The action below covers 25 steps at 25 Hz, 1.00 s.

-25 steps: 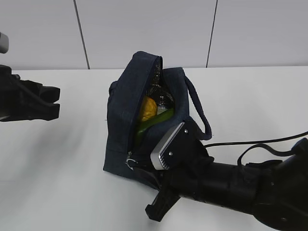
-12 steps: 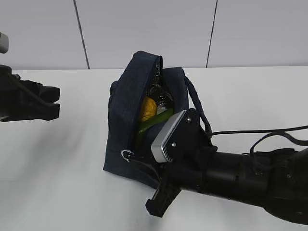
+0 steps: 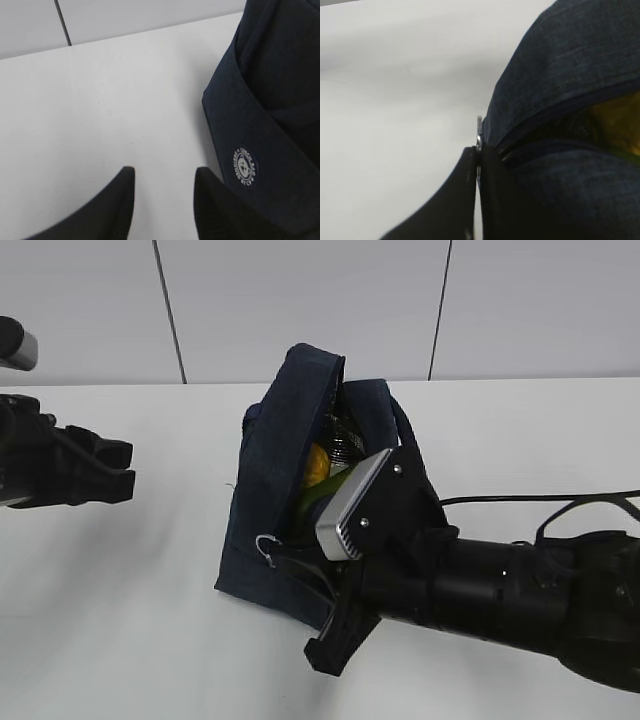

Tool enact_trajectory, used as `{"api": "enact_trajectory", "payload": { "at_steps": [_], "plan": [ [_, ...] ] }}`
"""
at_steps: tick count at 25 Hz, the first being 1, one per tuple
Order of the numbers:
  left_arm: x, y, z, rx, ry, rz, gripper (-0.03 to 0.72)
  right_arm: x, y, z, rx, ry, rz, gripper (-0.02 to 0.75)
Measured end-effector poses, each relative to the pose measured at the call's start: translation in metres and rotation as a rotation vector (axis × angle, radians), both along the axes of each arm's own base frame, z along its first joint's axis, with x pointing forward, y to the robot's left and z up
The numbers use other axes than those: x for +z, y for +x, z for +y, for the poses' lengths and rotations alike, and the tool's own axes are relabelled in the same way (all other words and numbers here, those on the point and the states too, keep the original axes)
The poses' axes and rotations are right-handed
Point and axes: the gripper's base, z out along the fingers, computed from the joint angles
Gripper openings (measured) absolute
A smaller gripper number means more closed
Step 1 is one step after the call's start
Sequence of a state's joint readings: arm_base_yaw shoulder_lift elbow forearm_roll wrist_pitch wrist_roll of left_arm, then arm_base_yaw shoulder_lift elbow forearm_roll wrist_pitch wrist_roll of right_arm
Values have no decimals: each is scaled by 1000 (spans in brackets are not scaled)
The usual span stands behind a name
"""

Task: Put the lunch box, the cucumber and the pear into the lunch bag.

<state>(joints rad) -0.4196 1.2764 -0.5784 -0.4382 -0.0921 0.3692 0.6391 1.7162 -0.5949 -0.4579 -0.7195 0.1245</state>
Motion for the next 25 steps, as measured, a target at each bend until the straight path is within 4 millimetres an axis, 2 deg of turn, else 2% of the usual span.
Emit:
{"api": "enact_trajectory", "payload": {
  "at_steps": [10, 17, 25],
  "plan": [
    [-4, -1, -1, -71, 89, -2, 242, 3, 5, 2, -10, -30, 2, 0],
    [-4, 1, -1, -6, 12, 14, 242, 3, 5, 2, -8, -32, 2, 0],
    [-8, -6, -10, -131, 116, 28, 242, 2, 5, 1, -10, -43, 7, 0]
  ]
}}
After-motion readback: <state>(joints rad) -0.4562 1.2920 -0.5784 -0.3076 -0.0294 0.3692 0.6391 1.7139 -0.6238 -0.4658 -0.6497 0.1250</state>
